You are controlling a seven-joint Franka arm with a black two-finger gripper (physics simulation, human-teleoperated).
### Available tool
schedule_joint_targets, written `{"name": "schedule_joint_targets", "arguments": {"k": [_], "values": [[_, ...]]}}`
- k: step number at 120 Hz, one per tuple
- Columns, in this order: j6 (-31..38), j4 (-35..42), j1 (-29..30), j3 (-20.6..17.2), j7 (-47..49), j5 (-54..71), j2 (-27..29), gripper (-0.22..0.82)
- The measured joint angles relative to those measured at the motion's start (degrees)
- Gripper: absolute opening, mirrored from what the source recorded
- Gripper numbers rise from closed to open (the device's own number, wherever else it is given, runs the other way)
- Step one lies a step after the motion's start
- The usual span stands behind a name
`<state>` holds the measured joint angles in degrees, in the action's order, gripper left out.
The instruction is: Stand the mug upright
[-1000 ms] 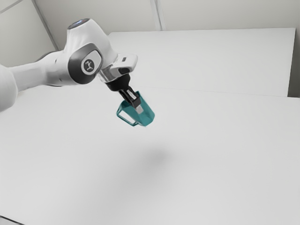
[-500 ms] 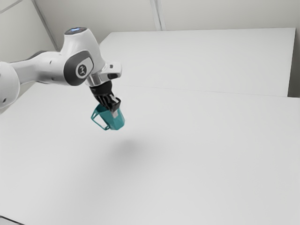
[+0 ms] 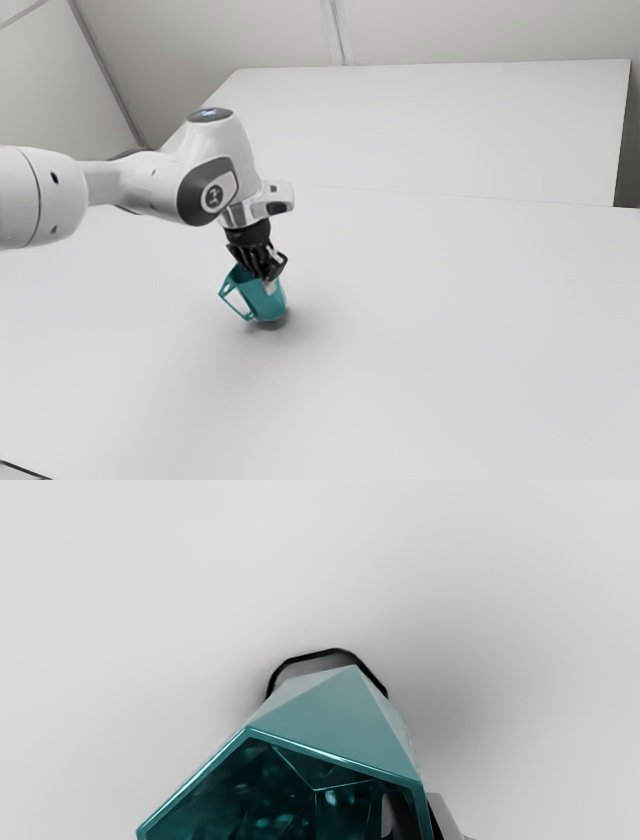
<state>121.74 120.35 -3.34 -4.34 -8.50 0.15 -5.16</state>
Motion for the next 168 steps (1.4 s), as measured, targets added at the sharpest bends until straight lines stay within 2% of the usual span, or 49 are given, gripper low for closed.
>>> {"name": "schedule_joint_targets", "arguments": {"k": [28, 54, 69, 79, 97, 118, 140, 168], "values": [[2.04, 0.44, 0.71, 0.02, 1.87, -0.02, -1.48, -0.16], [2.55, 0.36, 0.67, -0.05, 2.86, -0.58, -0.53, 0.29], [2.17, -0.52, 0.67, -0.13, 3.21, -1.07, 3.27, 0.43], [0.42, -4.37, 0.44, -0.02, 3.32, -2.01, 4.34, 0.49], [-6.09, -17.51, -1.52, 2.18, 3.37, -3.18, 1.77, 0.55], [-14.23, -28.3, 1.02, 2.82, 3.11, -3.12, -0.19, 0.58], [-20.42, -31.22, 0.61, 2.84, 2.92, -3.09, 0.3, 0.59], [-23.42, -31.45, 0.65, 2.9, 2.76, -3.11, 0.38, 0.6]]}}
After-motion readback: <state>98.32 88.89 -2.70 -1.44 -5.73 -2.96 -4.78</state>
